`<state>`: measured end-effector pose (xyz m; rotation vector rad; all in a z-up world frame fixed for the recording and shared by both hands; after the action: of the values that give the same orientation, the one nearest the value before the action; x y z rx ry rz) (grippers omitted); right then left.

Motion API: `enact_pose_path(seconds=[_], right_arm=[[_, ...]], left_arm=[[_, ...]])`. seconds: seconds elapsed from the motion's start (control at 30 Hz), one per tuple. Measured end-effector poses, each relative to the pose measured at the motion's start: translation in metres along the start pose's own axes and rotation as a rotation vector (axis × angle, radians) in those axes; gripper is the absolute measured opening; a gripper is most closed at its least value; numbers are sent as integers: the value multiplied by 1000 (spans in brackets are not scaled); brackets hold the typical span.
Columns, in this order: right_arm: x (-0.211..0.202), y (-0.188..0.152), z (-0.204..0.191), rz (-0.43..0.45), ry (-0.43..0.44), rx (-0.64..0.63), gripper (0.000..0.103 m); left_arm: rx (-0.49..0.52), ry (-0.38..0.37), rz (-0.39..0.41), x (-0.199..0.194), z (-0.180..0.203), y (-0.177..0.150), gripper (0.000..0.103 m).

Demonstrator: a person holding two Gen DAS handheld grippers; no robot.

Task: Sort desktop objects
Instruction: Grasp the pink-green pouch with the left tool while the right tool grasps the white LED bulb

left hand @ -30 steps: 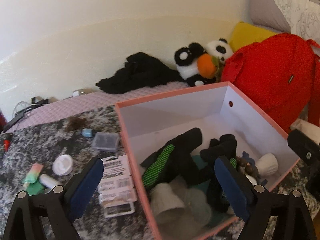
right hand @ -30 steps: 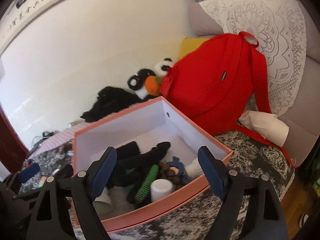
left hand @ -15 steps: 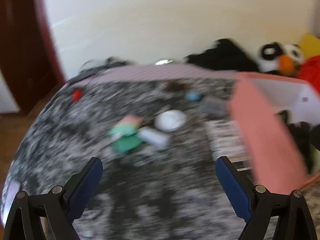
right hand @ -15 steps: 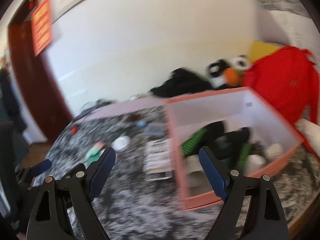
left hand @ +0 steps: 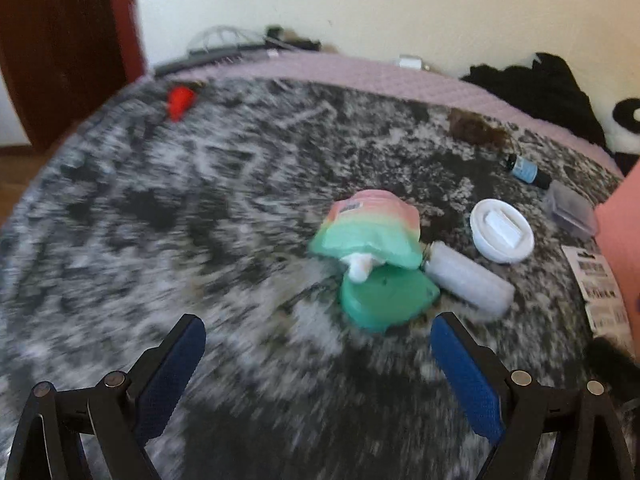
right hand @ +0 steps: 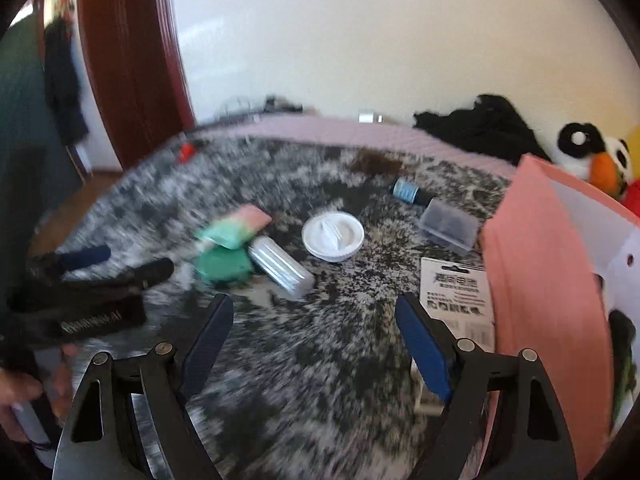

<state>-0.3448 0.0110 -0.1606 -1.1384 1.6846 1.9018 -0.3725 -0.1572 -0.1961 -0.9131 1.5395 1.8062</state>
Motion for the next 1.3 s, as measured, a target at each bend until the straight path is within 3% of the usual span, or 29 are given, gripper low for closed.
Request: enact_pose_path(seconds=[0.2, 0.37, 0.4, 0.43, 0.47, 0.5, 0.53, 0.63, 0.77, 0.83, 0.97, 1.03, 1.23, 1.3], right_arm=[[69, 12, 1, -79, 10, -63, 85], [113, 11, -6, -147, 101, -54, 84], [117, 9, -8, -145, 92, -75, 80], [122, 7, -10, -143, 83, -96, 73], [120, 7, -15, -131, 103, -124, 61], [119, 7, -20, -119, 123, -152, 40], [117, 7, -24, -125, 124, -176, 38], [107, 1, -28, -127, 121, -208, 29], [81, -10, -32, -132, 104, -235, 26], [63, -10, -33, -119, 101, -233, 21], [13, -11, -34, -69, 96, -205, 20], [-13, -14, -34, -44, 99, -195, 0], [-90, -28, -19, 36, 148, -118, 0], [-94, -37, -14, 20, 190, -65, 0]], left_arm=[[58, -42, -21, 53, 28, 33, 95], [57, -39, -61, 90, 33, 43, 95], [53, -45, -60, 95, 33, 42, 95], [55, -48, -49, 94, 32, 43, 86], [64, -43, -32, 91, 31, 44, 76], [75, -35, -25, 88, 31, 44, 73], [82, -28, -18, 84, 30, 45, 70], [62, -30, -19, 71, 24, 40, 69], [75, -25, -13, 44, 20, 28, 69], [82, -25, 0, 21, 20, 22, 69], [63, -34, 60, -26, 19, 20, 69], [38, -50, 91, -54, 17, 17, 69], [-28, -96, 163, -128, 15, 1, 69], [-25, -95, 167, -140, 18, -9, 69]])
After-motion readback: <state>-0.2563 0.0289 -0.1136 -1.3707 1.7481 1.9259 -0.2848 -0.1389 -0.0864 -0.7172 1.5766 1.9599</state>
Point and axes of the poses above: each gripper's, at about its wrist camera, not at the fingertips, and x roughly the way its jaws point, z to its right, y to its top, the point moved 6 cm from there along x, roughly the way its jaws point, and after that the axes turned 1 degree about -z, right-handed, at the moved point
